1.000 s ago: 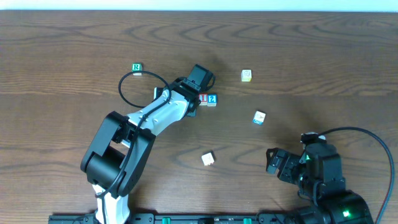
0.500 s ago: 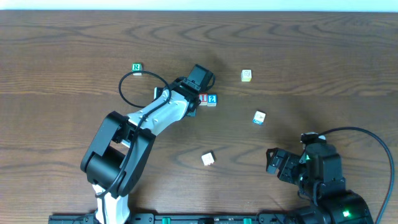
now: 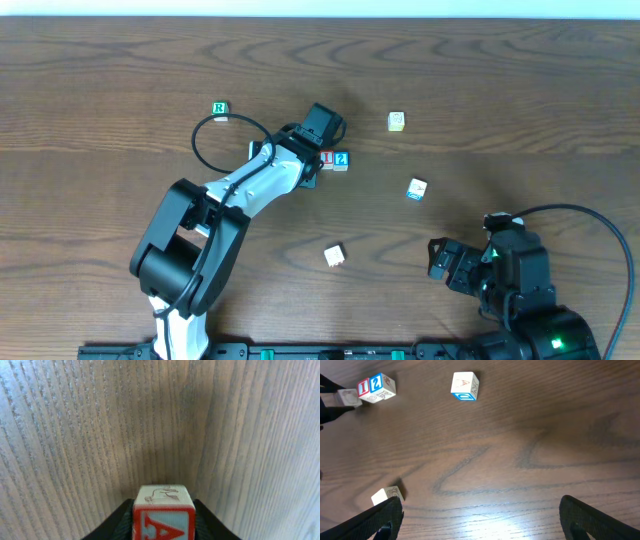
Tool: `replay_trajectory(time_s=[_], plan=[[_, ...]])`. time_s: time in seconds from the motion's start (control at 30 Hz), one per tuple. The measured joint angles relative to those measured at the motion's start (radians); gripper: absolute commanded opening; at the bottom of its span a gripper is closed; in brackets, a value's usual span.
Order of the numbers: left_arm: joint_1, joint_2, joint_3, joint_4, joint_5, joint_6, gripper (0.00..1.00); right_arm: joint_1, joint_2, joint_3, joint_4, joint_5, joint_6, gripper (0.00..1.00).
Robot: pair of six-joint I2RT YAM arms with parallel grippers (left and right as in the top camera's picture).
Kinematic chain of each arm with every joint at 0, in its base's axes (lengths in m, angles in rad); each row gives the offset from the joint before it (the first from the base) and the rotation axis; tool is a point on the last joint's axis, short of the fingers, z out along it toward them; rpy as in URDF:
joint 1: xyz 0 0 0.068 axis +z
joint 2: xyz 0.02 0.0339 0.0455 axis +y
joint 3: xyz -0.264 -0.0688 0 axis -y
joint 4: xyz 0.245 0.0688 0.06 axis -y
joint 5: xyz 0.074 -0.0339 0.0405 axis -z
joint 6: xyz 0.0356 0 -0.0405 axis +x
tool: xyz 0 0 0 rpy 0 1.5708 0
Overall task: Spell out Ai2
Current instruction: 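Lower the 'A' block onto the table left of the 'I' block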
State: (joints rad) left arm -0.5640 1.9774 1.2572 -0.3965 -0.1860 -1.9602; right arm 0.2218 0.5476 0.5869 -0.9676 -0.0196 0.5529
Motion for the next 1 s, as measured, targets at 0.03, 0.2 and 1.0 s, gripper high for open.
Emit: replay_trajectory(time_s=[0.03, 0.2, 1.0], plan=[[0.000, 0.001, 0.000, 0.000, 0.002, -0.002, 0.40, 0.000, 0.000, 0.000, 0.000, 0.000, 0.000, 0.99], [0.000, 0.010, 0.000, -0.003, 0.003, -0.003, 0.44, 0.000, 0.000, 0.000, 0.000, 0.000, 0.000, 0.99], [0.047, -0.011, 0.011, 0.008, -0.002, 0.063, 0.98, 0.000, 0.000, 0.000, 0.000, 0.000, 0.000, 0.99]])
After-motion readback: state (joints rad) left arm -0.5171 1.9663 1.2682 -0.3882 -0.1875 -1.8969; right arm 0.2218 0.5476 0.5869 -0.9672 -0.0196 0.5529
